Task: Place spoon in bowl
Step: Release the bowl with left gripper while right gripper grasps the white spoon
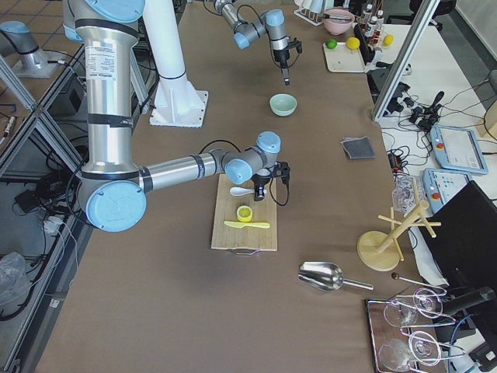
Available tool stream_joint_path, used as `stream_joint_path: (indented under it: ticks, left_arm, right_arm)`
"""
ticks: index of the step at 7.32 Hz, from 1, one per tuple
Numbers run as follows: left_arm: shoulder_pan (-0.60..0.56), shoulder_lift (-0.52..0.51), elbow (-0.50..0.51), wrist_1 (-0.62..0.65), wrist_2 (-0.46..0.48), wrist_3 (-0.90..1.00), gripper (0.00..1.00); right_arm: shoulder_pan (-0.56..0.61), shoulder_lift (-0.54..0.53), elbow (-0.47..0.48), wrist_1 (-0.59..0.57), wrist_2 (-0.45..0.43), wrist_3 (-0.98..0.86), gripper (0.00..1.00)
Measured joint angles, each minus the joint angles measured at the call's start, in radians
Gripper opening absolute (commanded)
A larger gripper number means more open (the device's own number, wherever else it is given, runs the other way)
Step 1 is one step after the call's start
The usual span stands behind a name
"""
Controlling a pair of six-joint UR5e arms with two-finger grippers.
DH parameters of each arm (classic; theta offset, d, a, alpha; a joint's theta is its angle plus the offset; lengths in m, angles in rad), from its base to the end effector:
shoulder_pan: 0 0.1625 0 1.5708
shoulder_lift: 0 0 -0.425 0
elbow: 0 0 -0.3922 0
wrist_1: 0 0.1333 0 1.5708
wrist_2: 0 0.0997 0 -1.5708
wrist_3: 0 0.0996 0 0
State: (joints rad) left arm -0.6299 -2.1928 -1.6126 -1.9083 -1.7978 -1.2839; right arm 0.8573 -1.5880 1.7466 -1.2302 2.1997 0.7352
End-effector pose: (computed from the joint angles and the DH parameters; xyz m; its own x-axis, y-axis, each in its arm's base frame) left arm 0.4939 -0.4973 0.2346 0.5370 -0.0502 -0.8421 0.2803 0.9521 0.1219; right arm -0.2747 -0.4315 0.5485 0.7022 -0.1052 0.7042 0.1397 0.9902 0.0087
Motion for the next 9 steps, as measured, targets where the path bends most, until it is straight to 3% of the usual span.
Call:
stream_joint_path:
  ticks: [1, 5, 7, 8, 9]
  left_arm:
    - [0.000, 0.003, 0.000, -0.001, 0.000, 0.000, 0.98]
    - [0.001, 0.005, 0.000, -0.001, 0.000, -0.001, 0.98]
    - [0.001, 0.005, 0.000, -0.002, 0.000, -0.003, 0.98]
    - [0.001, 0.005, 0.000, -0.002, 0.000, -0.003, 0.98]
    - [0.001, 0.005, 0.000, -0.002, 0.001, -0.003, 0.98]
  right_arm:
    - [0.000, -0.001, 0.012, 0.001, 0.007, 0.020, 0.10]
    - [-0.005, -0.004, 0.026, 0.004, 0.004, 0.075, 0.08]
    - [-0.006, -0.004, 0.029, 0.004, 0.005, 0.076, 0.48]
    - [-0.006, -0.004, 0.031, 0.005, 0.005, 0.076, 0.60]
    - [-0.006, -0.004, 0.033, 0.004, 0.005, 0.076, 0.61]
